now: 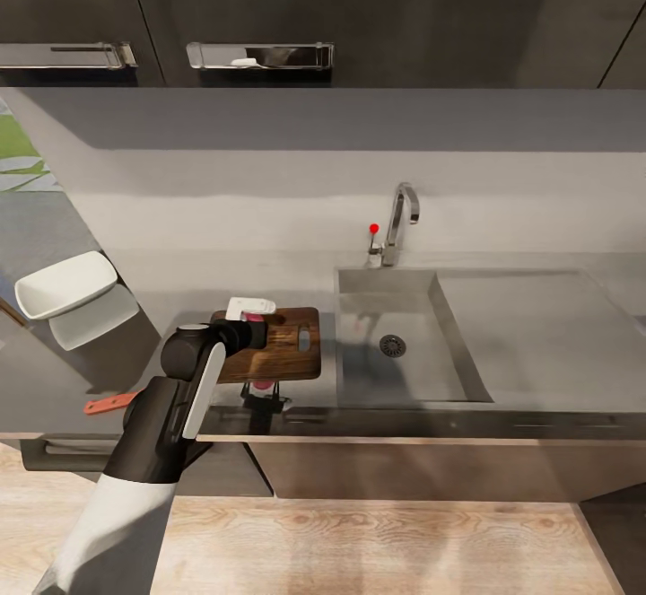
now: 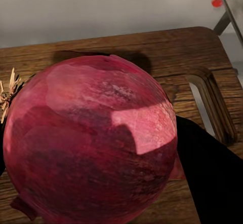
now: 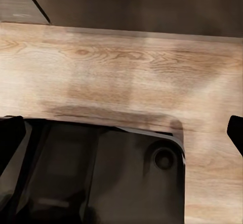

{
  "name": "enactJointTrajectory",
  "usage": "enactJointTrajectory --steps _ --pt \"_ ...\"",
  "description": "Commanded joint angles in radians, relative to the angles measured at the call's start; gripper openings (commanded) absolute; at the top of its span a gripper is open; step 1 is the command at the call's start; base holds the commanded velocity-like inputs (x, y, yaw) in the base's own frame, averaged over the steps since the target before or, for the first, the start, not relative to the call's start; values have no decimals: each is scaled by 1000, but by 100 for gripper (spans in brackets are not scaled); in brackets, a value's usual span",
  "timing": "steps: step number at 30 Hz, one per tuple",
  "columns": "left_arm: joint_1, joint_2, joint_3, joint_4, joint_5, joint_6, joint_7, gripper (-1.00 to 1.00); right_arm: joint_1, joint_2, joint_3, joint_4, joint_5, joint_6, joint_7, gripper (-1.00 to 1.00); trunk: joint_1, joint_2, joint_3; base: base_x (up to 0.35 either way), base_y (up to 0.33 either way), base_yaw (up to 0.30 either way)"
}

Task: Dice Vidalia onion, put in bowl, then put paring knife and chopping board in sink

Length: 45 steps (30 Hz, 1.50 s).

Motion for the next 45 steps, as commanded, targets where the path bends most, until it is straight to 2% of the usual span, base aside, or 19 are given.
enactJointTrajectory --steps 1,22,45 --pt "-1 0 0 0 8 4 4 -100 0 0 -1 -1 2 -1 1 100 1 -2 -2 0 0 0" --pt "-1 1 0 57 7 2 4 -100 0 0 -1 -3 1 -4 1 100 1 -2 -2 0 0 0" --pt "-1 1 0 69 8 1 4 -100 0 0 -1 -3 1 -4 1 100 1 -2 -2 14 0 0"
